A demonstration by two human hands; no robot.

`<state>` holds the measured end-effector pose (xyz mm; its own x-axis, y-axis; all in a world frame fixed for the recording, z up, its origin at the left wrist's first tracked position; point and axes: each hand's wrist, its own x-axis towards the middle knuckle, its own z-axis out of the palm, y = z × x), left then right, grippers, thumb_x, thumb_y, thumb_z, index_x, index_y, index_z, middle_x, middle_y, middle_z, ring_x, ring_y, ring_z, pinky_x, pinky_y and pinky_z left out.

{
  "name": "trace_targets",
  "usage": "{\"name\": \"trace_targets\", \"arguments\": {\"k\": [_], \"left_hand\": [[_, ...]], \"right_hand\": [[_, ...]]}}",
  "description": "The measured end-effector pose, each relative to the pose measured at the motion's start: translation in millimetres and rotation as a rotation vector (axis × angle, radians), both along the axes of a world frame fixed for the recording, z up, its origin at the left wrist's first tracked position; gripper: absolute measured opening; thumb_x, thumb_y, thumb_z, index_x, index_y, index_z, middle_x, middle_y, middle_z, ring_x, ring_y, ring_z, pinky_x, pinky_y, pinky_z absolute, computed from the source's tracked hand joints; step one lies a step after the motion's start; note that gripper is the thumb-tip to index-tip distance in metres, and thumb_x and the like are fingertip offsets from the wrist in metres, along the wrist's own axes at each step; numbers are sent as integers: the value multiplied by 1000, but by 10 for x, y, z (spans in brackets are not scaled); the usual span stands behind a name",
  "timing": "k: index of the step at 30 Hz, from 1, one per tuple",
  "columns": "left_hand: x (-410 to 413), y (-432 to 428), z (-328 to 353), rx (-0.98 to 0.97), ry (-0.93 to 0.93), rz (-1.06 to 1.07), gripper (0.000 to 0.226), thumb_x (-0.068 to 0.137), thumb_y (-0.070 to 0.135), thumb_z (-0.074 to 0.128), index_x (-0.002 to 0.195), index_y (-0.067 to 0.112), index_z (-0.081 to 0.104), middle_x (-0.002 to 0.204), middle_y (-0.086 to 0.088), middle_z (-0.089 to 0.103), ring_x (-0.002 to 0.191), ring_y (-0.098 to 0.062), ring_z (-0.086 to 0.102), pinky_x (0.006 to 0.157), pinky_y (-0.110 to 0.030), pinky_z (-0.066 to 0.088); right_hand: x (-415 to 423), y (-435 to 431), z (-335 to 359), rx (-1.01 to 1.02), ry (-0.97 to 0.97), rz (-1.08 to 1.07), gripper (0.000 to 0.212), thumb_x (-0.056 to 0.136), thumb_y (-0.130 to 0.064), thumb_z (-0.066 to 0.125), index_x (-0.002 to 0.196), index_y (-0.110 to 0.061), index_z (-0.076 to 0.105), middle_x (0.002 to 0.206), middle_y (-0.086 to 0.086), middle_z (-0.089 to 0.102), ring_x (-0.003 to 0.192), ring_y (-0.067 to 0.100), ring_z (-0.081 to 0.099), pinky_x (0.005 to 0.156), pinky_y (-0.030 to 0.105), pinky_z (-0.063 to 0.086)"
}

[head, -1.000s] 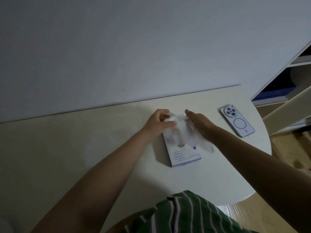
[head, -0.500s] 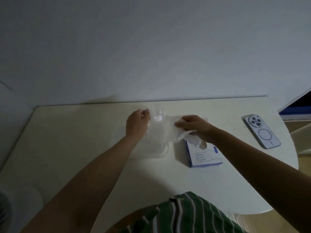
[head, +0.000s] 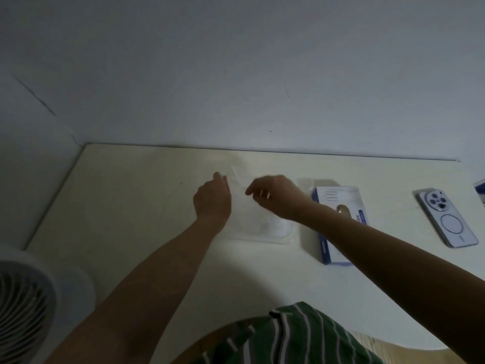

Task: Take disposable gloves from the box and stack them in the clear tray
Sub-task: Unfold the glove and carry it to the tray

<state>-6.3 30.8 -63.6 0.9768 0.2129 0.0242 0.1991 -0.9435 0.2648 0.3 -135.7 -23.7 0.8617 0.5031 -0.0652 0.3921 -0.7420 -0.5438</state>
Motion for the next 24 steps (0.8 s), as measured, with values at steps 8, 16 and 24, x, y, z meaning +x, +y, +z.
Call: {"name": "trace_targets", "arguments": {"k": [8, 16, 24], "left_hand": [[-11, 121, 51, 41, 26, -64, 27, 87, 3, 43, 114, 5, 44, 110, -15, 51, 92, -30, 57, 68, -35, 47], [7, 1, -74, 83, 543, -435, 58, 82, 26, 71, 131, 11, 42, 130, -13, 37, 115, -33, 50, 85, -37, 46], [130, 150, -336, 97, 740, -372, 116, 69, 45, 83, 151, 13, 8, 150, -20, 10, 138, -39, 23, 109, -45, 36]], "right_hand": [[-28, 189, -504, -438, 207, 47, 79, 84, -27, 73, 150, -26, 29, 131, 8, 46, 109, 26, 57, 93, 38, 51], [14, 291, -566, -466, 258, 102, 84, 80, -21, 76, 150, -15, 29, 139, 14, 36, 119, 31, 51, 98, 38, 47], [24, 216, -668, -694, 207, 57, 82, 80, -21, 75, 146, -10, 27, 150, 22, 16, 129, 37, 34, 102, 40, 42]]}}
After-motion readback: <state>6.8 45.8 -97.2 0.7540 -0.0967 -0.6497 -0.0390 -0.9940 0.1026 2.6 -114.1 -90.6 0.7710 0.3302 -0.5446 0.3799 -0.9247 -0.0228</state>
